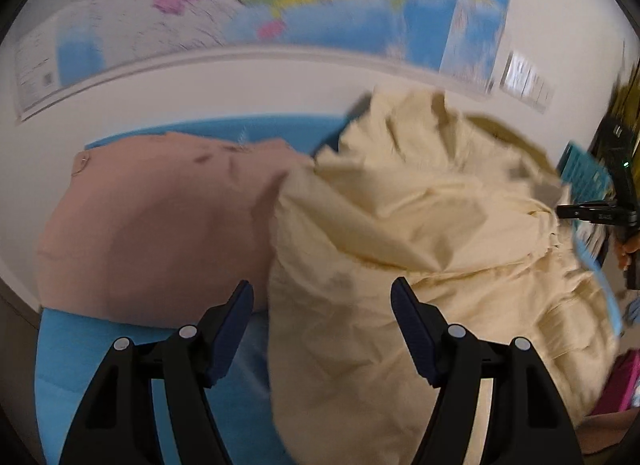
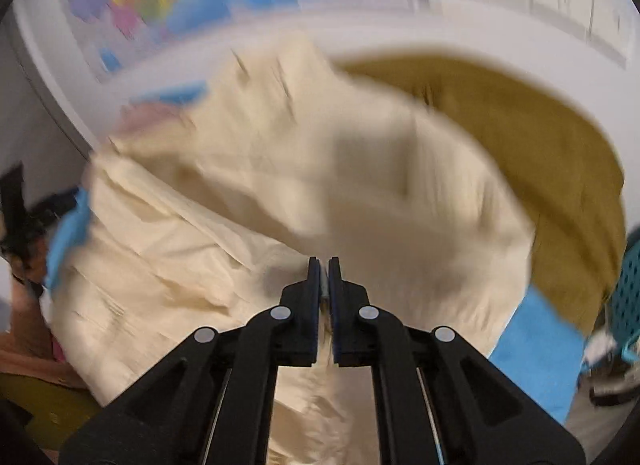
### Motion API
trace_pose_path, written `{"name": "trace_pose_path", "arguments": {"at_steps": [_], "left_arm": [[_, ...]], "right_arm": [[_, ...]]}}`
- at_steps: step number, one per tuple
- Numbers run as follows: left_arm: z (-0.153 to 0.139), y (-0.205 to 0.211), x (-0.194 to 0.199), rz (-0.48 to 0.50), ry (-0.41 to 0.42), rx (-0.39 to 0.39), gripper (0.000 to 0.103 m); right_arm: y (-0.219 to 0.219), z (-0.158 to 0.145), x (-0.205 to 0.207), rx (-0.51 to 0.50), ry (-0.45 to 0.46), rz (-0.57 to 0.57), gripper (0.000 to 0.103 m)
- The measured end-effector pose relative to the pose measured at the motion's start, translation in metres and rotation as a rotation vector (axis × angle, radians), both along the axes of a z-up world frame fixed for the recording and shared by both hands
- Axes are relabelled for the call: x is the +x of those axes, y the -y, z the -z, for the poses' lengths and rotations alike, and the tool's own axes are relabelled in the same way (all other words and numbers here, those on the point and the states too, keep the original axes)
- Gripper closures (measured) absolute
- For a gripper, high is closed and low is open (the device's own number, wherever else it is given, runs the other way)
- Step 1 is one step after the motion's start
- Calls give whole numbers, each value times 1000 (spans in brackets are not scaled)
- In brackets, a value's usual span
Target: Fold large clothes
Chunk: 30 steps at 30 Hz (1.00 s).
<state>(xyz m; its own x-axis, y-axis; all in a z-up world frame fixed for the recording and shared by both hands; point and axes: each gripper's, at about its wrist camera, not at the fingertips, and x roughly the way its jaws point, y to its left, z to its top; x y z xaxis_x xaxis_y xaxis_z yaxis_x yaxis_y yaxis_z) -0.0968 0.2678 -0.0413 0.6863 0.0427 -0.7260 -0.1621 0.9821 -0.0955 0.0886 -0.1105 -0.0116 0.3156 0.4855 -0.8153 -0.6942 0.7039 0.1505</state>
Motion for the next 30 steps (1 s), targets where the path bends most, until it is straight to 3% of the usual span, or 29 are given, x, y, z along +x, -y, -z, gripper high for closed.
{"name": "trace_pose_path", "arguments": {"at_steps": [2, 3, 4, 7, 10, 13, 15, 16, 20, 21, 23, 24, 25, 28, 30], "left_arm": [[10, 5, 10, 12, -33, 5, 35], [13, 7, 13, 21, -42, -1, 35], [15, 9, 15, 26, -45, 0, 35], [19, 15, 21, 42, -51, 3, 35], [20, 19, 23, 44, -51, -8, 34], [19, 19, 20, 46, -43, -32, 34], [19, 19, 18, 43, -40, -43, 34], [19, 20, 17, 43, -36, -43, 34], [23, 21, 14, 48, -33, -49, 33], [25, 20, 13, 50, -31, -56, 32], [30, 18, 12, 54, -28, -77, 32], [32, 17, 12, 55, -26, -88, 32], [34, 15, 12, 54, -28, -95, 32], [44, 8, 11, 44, -37, -135, 29], [48, 0, 8, 38, -21, -187, 28]], "right_arm": [[-9, -6, -7, -42, 61, 23, 71], [-15, -18, -15, -35, 121, 33, 45], [-17, -27, -18, -10, 156, 28, 39], [-56, -67, -44, 156, 220, -153, 39], [-115, -76, -60, 223, 166, -322, 41], [-193, -67, -69, 233, 66, -459, 41], [-241, -53, -61, 250, -84, -503, 41], [-266, -41, -55, 256, -204, -526, 41], [-315, -19, -54, 215, -329, -523, 39], [-317, -15, -48, 215, -384, -528, 41], [-324, -7, -39, 205, -399, -510, 68], [-324, -9, -35, 238, -419, -527, 88], [-320, -15, -32, 258, -392, -524, 99], [-301, -51, -23, 330, -250, -510, 102], [-294, -67, -21, 369, -213, -507, 102]]}}
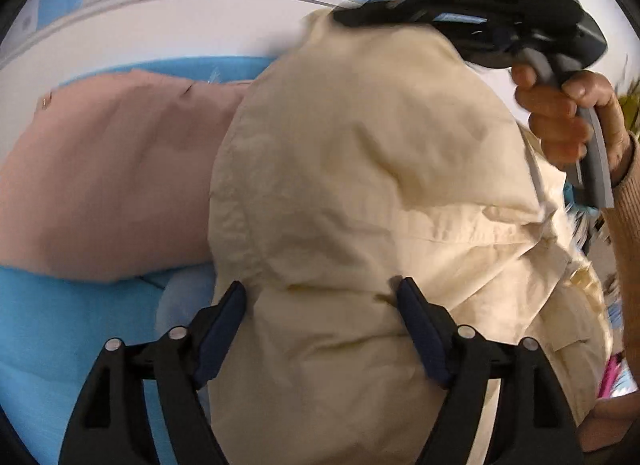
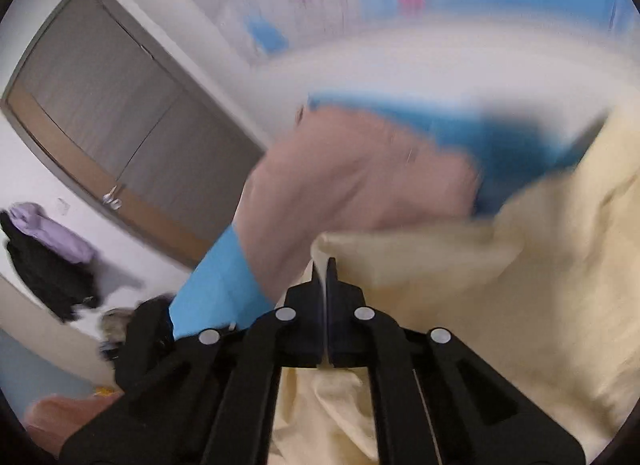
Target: Fold large clothes
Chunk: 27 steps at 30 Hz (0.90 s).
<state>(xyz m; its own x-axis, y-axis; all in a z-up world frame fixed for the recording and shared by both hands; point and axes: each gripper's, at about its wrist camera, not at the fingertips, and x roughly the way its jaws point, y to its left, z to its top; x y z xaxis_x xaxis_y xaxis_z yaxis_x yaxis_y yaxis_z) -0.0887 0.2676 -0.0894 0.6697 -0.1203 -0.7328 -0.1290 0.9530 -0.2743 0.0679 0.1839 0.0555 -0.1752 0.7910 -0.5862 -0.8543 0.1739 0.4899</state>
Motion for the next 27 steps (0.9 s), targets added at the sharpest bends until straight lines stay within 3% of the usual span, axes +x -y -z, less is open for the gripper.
{"name": "trace_pose_path", "arguments": {"at_steps": [3, 5, 6, 9, 13, 17, 20, 23, 24, 25, 27], "left_arm": [[3, -3, -2, -4, -3, -18, 28], [3, 2, -5, 3, -5, 24, 28], [2, 4, -8, 9, -5, 35, 28], [1, 8, -12, 24, -8, 57, 28], [-2, 14, -7, 37, -12, 82, 28], [-1, 15, -5, 43, -17, 93, 28], [0, 15, -6, 45, -16, 90, 28], [0, 16, -6, 48, -19, 97, 28], [-1, 16, -6, 50, -18, 100, 28], [-2, 17, -6, 49, -18, 101, 28], [-4, 18, -7, 49, -11, 102, 28]], "right_arm": [[-8, 15, 7, -71, 7, 27, 97], [-1, 28, 23, -85, -78, 86, 75], [6, 32, 32, -85, -123, 134, 48], [14, 44, 51, -71, -269, 138, 49], [4, 52, 47, -66, -370, 78, 49], [-18, 61, 38, -113, -459, 33, 42], [-27, 62, 37, -124, -469, 21, 44], [-33, 60, 34, -116, -435, -6, 70], [-33, 55, 31, -105, -372, -12, 91], [-33, 50, 31, -99, -317, -4, 102], [-29, 39, 32, -67, -260, 7, 102]]}}
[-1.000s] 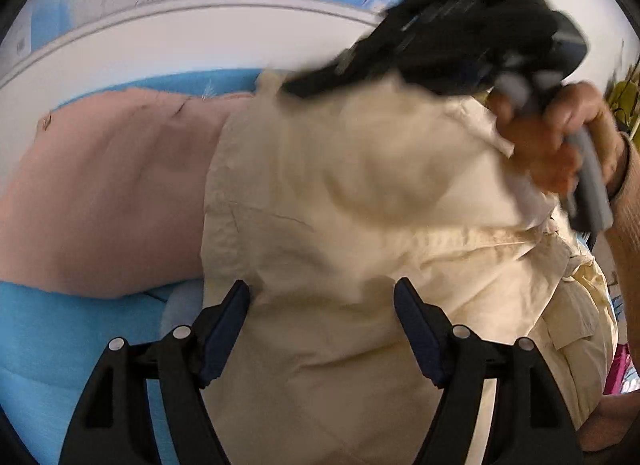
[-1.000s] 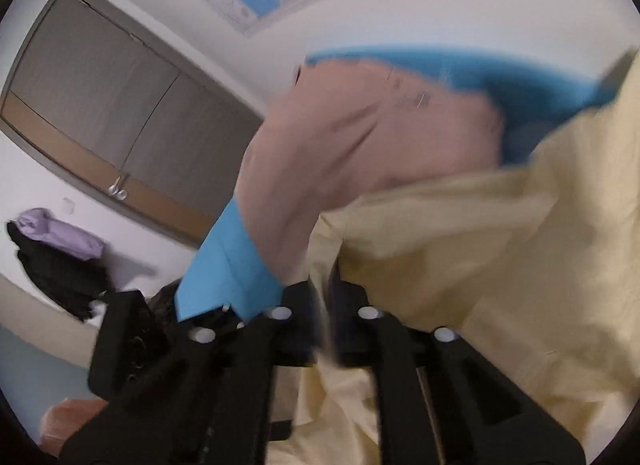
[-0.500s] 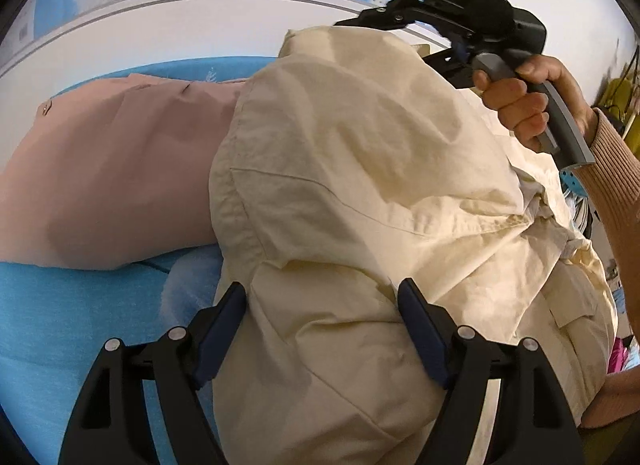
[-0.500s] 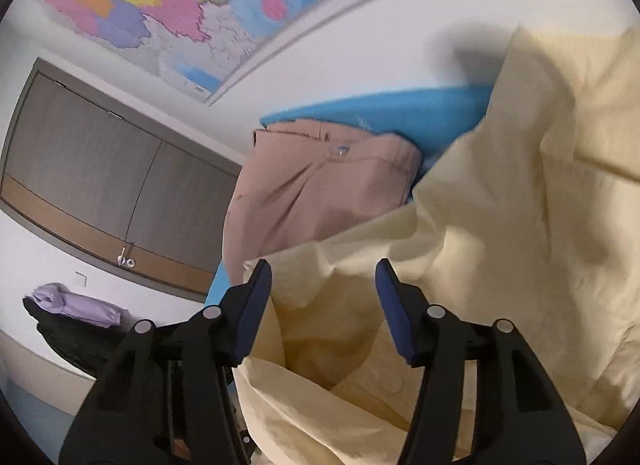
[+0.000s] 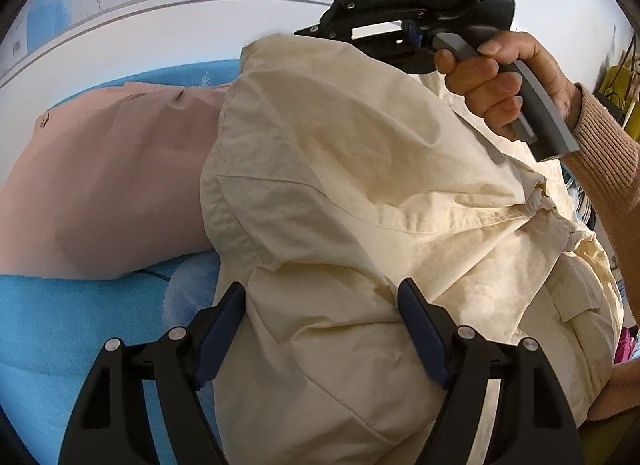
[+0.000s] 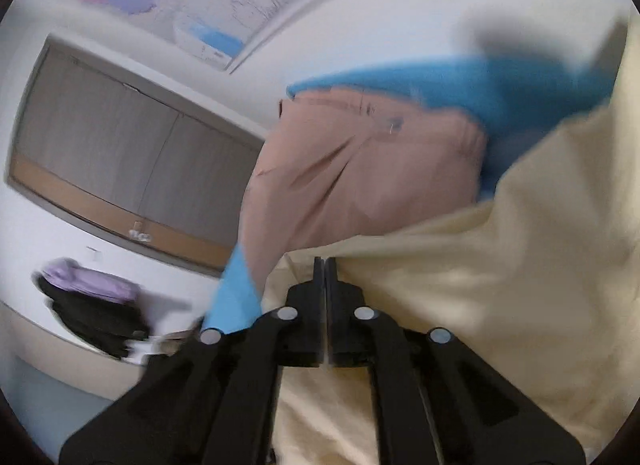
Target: Fold large clothes
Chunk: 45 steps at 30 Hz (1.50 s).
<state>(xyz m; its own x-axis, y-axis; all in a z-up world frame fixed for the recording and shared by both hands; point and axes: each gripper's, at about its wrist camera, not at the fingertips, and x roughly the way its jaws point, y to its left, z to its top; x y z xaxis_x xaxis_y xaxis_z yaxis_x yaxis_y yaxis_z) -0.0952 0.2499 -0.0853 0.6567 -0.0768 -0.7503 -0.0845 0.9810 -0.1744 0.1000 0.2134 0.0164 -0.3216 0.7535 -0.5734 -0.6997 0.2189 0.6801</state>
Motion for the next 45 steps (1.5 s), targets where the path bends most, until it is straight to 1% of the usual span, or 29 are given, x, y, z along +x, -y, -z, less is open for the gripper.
{"name": "trace_pose_path", "arguments": {"at_steps": [1, 3, 5, 6, 8, 9, 10, 12, 14, 15, 17, 18, 19, 20, 22, 23, 24, 25, 27, 28, 29, 30, 31, 32, 33, 36, 39, 42, 45], "left_arm": [[-2, 0, 0, 2, 9, -4, 28], [-3, -2, 1, 9, 8, -15, 28], [0, -1, 5, 11, -8, -7, 28], [1, 0, 6, 10, -16, 3, 28], [1, 2, 8, 11, -19, 15, 28], [-1, 2, 7, 11, -17, 18, 28], [-4, 1, 7, 11, -10, 16, 28], [-10, -2, 5, 8, 9, 7, 28], [-13, -7, 6, 1, 19, -1, 28], [-15, -8, 8, -1, 21, -4, 28], [-17, -11, 13, -7, 20, 5, 28], [-19, -11, 16, -11, 20, 17, 28], [-21, -10, 19, -15, 22, 24, 28], [-25, -10, 21, -18, 27, 25, 28], [-32, -10, 22, -19, 46, 25, 28], [-37, -9, 23, -17, 57, 29, 28], [-42, -8, 24, -17, 71, 36, 28], [-46, -6, 25, -13, 80, 42, 28], [-51, -1, 29, -3, 88, 63, 28], [-53, 2, 32, 1, 87, 82, 28], [-54, 5, 35, 5, 85, 100, 28], [-55, 8, 38, 14, 86, 110, 28], [-56, 10, 41, 28, 83, 109, 28], [-56, 9, 42, 34, 80, 107, 28], [-57, 9, 46, 39, 73, 107, 28], [-57, 12, 53, 54, 60, 119, 28], [-57, 15, 62, 62, 50, 122, 28], [-56, 20, 67, 71, 41, 106, 28], [-54, 25, 75, 82, 33, 93, 28]], "right_arm": [[4, -11, 1, 28, 54, 16, 103], [8, -26, 5, 133, 88, 50, 103], [12, -33, 11, 127, 157, 118, 103], [10, -31, 15, 113, 138, 130, 102], [5, -25, 12, 73, 105, 92, 98], [7, -24, 5, 54, 134, 67, 83], [11, -22, 0, 46, 156, 41, 51], [24, -20, -18, 46, 188, -27, 32], [36, -16, -30, 26, 248, -59, 34], [39, -11, -37, -2, 291, -82, 43], [41, 2, -40, -82, 333, -122, 63], [42, 8, -40, -107, 352, -125, 90], [46, 11, -41, -109, 363, -125, 100], [52, 8, -38, -89, 387, -87, 100], [62, -1, -30, -50, 381, -24, 100], [66, -7, -29, -35, 416, 12, 100], [68, -9, -29, -39, 465, 43, 100], [71, -8, -27, -46, 483, 59, 100], [68, 6, -23, -101, 464, 83, 97], [68, 13, -20, -132, 465, 97, 85], [74, 17, -16, -149, 461, 125, 77], [82, 17, -13, -136, 444, 150, 70], [94, 14, -11, -107, 421, 175, 58], [112, 8, -9, -67, 398, 207, 51], [132, 1, -11, -35, 396, 227, 47], [194, -13, -20, -27, 449, 321, 45], [261, -14, -21, -19, 430, 422, 36], [321, 3, -29, -121, 440, 540, 33], [359, 26, -40, -167, 392, 577, 33]]}}
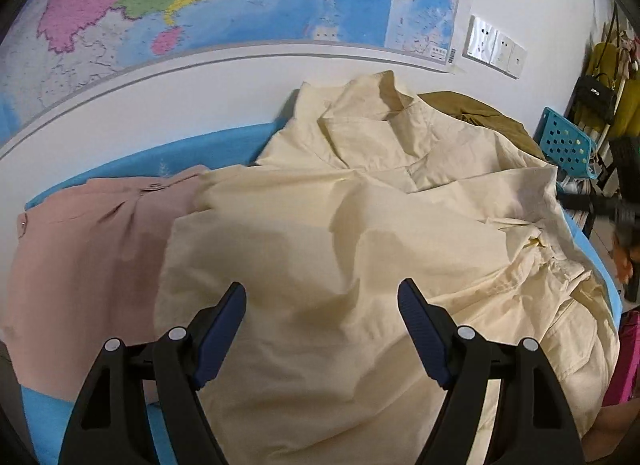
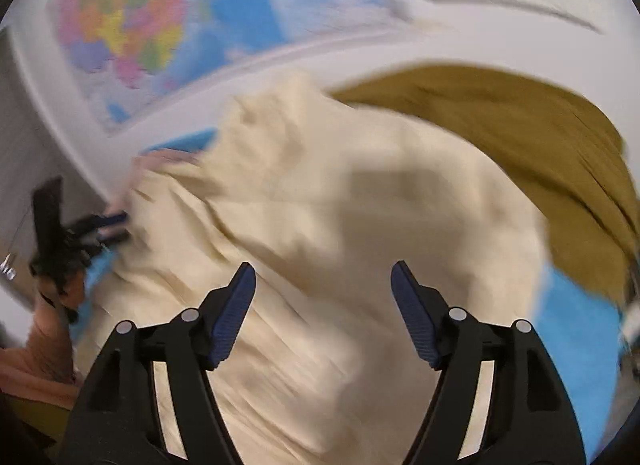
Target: Fold large clothes
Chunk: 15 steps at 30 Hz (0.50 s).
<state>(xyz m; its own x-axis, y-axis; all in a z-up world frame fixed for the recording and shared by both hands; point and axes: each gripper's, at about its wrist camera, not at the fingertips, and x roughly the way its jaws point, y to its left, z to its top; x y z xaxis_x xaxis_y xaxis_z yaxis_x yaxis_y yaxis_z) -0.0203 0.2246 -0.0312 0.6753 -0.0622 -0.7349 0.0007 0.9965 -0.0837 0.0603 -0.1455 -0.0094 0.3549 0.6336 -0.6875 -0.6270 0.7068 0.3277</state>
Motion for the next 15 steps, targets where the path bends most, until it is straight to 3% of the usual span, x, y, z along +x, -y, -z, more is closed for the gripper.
{"name": "trace_pose_path", "arguments": {"at_steps": [6, 8, 9, 11, 12, 13, 15], "left_arm": [[10, 12, 19, -11, -32, 15, 28], [16, 11, 25, -31, -50, 11, 28], [19, 9, 28, -40, -60, 5, 28], [22, 6, 32, -56, -80, -13, 28], [22, 4, 30, -59, -85, -18, 28], [20, 4, 30, -64, -87, -23, 28], [12, 3, 28, -53, -72, -56, 29]], "right_arm": [[9, 35, -7, -29, -86, 4, 33], [4, 43, -8, -20, -100, 3, 48], [1, 41, -8, -5, -99, 4, 64], [1, 36, -13, 15, -66, 1, 73], [1, 30, -17, 23, -34, -6, 90], [2, 20, -20, 16, 8, 7, 100], [9, 2, -23, 49, 70, 27, 100]]}}
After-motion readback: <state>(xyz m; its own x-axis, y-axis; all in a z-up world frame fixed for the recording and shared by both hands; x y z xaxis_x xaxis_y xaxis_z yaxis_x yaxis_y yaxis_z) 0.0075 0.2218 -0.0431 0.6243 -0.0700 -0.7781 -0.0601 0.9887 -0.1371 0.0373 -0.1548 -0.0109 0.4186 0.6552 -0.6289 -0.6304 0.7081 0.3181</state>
